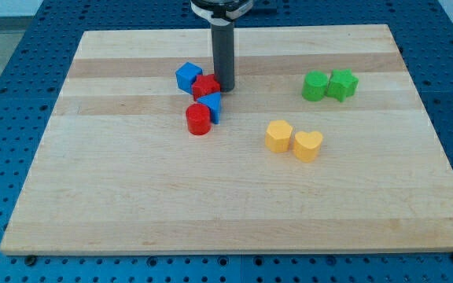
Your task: Slide the blue triangle right a bit
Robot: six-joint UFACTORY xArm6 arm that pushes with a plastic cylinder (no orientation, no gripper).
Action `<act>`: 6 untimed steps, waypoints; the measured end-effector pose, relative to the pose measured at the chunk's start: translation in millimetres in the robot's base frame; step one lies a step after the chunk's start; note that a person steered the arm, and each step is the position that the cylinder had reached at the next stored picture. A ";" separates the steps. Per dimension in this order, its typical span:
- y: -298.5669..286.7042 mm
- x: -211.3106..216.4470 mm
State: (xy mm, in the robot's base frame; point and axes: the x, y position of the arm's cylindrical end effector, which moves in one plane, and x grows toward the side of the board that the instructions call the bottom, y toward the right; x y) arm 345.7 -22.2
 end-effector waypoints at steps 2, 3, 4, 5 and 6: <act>-90.1 37.9; -106.6 47.6; -41.6 46.7; 7.5 44.3; 5.3 58.0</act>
